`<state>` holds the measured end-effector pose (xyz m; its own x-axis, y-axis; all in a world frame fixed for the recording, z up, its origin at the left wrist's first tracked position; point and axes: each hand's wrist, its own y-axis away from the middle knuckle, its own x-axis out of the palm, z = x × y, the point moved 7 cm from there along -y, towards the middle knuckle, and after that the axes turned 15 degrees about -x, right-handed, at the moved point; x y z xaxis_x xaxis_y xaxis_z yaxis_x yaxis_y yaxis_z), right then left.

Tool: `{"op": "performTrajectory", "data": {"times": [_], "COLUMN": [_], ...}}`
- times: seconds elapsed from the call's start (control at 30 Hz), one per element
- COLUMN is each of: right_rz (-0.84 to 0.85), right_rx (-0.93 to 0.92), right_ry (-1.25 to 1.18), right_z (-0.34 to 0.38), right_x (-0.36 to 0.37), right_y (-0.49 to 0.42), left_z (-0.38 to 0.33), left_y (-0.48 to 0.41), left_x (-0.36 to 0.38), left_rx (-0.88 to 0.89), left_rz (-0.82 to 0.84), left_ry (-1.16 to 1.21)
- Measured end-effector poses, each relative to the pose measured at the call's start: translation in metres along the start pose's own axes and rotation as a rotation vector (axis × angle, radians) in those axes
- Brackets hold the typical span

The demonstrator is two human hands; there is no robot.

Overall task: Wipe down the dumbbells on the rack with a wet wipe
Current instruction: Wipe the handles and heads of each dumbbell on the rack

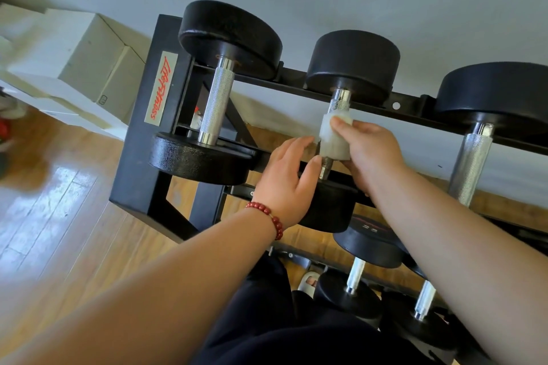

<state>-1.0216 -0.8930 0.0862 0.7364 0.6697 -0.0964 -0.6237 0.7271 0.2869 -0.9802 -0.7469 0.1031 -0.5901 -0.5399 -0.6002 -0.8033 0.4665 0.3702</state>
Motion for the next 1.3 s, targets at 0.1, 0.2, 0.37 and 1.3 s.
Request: {"op": "performTrajectory", "data": {"times": [0.1, 0.2, 0.37, 1.3], "right_rz": [-0.085, -0.124, -0.028, 0.038], "right_rx": [-0.011, 0.008, 0.048, 0.114], "right_ry": [-0.069, -0.149, -0.11, -0.112], "right_z": [0.016, 0.015, -0.004, 0.011], "right_x": [0.001, 0.004, 0.002, -0.001], "right_y": [-0.019, -0.023, 0.0, -0.001], "left_z": [0.001, 0.001, 0.003, 0.002], "left_y": [-0.001, 0.0, -0.001, 0.0], "left_x": [0.001, 0.001, 0.001, 0.002], "left_rx": [-0.002, -0.001, 0.003, 0.022], "left_rz": [0.004, -0.002, 0.007, 0.001], "left_ry": [0.016, 0.034, 0.057, 0.105]}}
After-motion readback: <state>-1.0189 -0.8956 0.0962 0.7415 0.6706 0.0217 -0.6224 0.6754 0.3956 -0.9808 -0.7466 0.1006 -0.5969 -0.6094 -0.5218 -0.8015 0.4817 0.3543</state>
